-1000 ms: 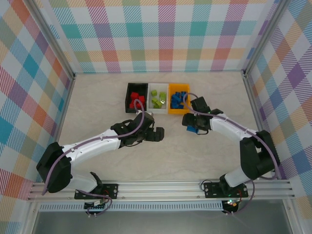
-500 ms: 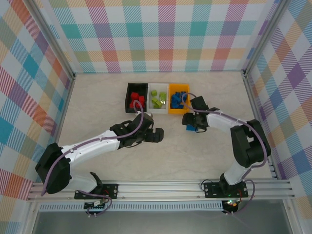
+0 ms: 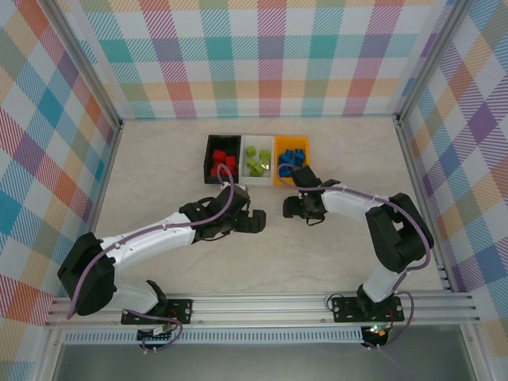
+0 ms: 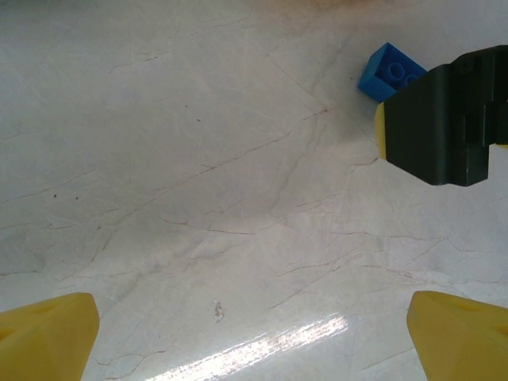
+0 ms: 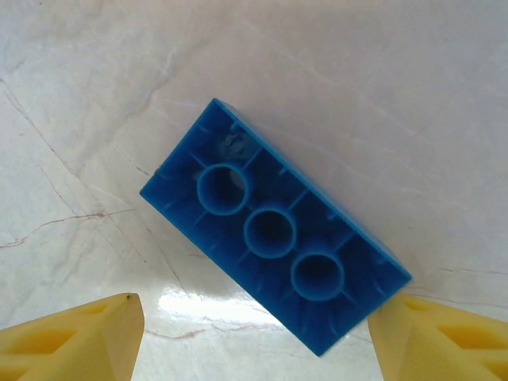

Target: Sort the legos into containers by color

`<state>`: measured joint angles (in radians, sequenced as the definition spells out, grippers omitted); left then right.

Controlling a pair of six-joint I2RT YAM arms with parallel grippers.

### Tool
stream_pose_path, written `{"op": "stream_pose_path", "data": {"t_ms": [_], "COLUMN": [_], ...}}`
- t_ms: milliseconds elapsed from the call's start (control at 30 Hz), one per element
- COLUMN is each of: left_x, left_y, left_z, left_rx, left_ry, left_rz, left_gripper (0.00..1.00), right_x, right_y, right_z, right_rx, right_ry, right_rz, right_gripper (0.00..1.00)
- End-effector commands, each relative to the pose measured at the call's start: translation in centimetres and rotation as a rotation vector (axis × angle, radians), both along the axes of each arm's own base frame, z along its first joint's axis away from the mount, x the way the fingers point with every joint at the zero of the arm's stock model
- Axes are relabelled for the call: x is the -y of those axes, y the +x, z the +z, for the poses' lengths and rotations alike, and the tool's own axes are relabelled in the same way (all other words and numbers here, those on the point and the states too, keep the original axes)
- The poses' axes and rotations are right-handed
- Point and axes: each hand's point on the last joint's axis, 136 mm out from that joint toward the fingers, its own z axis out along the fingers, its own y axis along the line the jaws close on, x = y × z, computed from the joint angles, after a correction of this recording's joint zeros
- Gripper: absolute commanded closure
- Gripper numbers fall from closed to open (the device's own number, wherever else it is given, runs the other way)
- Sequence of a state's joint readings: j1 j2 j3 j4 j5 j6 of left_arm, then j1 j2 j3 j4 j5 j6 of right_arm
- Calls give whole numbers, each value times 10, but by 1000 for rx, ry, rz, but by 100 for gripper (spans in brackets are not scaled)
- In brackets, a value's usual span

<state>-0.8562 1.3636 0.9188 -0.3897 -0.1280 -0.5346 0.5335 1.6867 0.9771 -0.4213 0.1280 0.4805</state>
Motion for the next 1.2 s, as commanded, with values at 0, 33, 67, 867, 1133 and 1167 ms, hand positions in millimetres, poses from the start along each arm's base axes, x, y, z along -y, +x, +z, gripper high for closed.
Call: {"op": "stream_pose_path", "data": {"t_ms": [0,33,67,867,1133,1167], "left_x": [0,-1,-2,-9,-23,-26], "left_y": [-5,-5,-6,-2,-1,0], "left_z": [-3,-3,-4,-6,3,7], "left_rx": [-14,-16,-19,-31,12,30], "left_ry": [1,6,13,59,72,68], "left_rz": [-10,-8,-9,15,53,65], "left_gripper": [0,0,0,0,0,0], "right_x": [16,15,15,-3,-19,-20], "right_y": [10,16,21,13,23,27], "right_z": [16,21,24,-18,44,59], "right_rx": [54,71,85,0,153,189], "right_ry": [-77,-86,-99,-227,-94,-79], "right_rz": [-16,-6,5,179,175,168], "right_gripper": [23,23,22,62,70,70]}}
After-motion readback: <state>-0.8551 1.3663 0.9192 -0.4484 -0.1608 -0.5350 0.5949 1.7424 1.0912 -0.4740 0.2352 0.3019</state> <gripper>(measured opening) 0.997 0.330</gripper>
